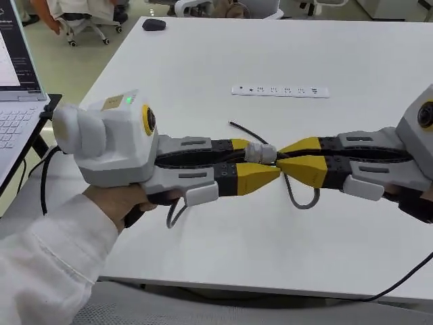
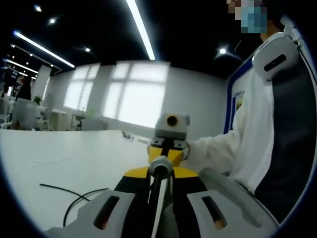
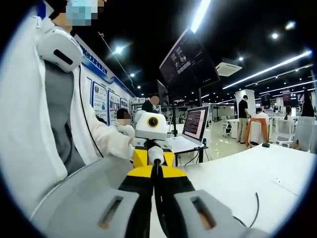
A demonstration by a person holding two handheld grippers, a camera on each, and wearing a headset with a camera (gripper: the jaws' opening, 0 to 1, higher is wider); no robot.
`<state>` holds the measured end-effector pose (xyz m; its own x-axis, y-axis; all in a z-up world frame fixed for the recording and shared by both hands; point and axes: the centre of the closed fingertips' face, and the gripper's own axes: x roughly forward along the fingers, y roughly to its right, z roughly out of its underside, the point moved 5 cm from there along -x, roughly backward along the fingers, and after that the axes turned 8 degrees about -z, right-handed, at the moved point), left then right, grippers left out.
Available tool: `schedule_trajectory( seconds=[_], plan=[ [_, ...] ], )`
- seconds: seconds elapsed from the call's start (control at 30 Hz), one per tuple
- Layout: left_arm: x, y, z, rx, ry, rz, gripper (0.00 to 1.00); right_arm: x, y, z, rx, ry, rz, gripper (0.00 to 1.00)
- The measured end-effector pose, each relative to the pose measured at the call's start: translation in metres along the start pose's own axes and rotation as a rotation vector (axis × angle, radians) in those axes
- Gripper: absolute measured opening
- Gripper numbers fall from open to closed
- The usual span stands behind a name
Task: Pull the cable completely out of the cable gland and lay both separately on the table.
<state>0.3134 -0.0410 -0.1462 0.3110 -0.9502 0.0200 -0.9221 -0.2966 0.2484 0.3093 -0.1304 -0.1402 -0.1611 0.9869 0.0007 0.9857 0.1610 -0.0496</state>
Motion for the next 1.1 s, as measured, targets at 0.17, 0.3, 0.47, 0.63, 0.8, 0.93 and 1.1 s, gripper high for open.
schedule_trajectory(
  seconds=[0.17, 0.3, 0.47, 0.63, 0.8, 0.93, 1.1],
  plan=[
    [-0.002, -0.002, 0.002, -0.011, 0.003, -0.013, 0.16, 0.001, 0.001, 0.004, 0.016, -0.012, 0.005, 0.02],
    [-0.008, -0.007, -0.001, -0.027, 0.041, -0.034, 0.16, -0.005, 0.004, 0.003, 0.023, -0.005, 0.015, 0.02],
    [-0.015, -0.011, -0.002, -0.017, 0.036, -0.052, 0.16, -0.015, 0.006, 0.005, 0.033, -0.012, 0.03, 0.02],
    [-0.019, -0.014, -0.002, -0.011, 0.031, -0.06, 0.16, -0.022, 0.006, 0.009, 0.041, -0.023, 0.043, 0.02],
    [-0.022, -0.017, -0.001, -0.008, 0.025, -0.068, 0.16, -0.033, 0.007, 0.016, 0.052, -0.047, 0.066, 0.02],
    [-0.024, -0.019, -0.001, -0.011, 0.029, -0.074, 0.16, -0.042, 0.008, 0.024, 0.062, -0.074, 0.083, 0.02],
    [-0.027, -0.019, 0.0, -0.011, 0.034, -0.085, 0.16, -0.057, 0.008, 0.033, 0.076, -0.11, 0.115, 0.02]
  ],
)
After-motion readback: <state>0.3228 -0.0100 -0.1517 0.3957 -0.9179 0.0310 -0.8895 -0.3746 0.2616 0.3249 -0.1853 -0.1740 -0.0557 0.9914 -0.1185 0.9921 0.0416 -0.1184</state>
